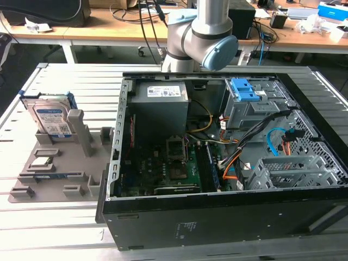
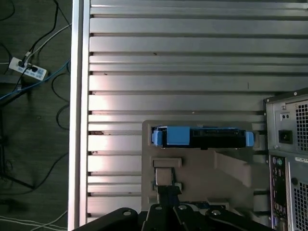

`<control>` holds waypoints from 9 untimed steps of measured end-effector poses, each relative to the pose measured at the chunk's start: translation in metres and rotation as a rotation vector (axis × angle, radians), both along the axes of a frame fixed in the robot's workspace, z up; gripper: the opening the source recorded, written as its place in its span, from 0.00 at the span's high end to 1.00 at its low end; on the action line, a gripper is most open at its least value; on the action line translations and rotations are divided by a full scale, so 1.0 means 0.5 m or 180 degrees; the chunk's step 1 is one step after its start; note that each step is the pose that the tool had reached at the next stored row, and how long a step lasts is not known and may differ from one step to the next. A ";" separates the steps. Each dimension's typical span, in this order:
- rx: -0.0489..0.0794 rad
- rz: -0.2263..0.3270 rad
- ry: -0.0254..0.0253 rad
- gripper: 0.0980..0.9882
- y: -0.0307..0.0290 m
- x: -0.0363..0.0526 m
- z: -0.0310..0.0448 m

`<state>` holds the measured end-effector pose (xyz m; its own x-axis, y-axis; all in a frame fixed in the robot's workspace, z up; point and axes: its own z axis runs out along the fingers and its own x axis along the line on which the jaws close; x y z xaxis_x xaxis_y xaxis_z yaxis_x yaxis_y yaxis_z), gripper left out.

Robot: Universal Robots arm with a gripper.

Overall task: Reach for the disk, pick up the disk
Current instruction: 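Pick up the disk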

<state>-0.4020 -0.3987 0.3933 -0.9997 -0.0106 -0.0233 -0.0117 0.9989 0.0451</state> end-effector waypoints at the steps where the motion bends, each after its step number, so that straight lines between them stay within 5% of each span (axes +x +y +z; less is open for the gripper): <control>1: 0.0000 0.0080 0.0000 0.99 0.000 0.000 0.000; 9: 0.0000 0.0598 0.0000 0.99 0.000 0.000 0.000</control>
<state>-0.4020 -0.3987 0.3933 -0.9801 -0.1971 -0.0233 -0.1980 0.9792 0.0451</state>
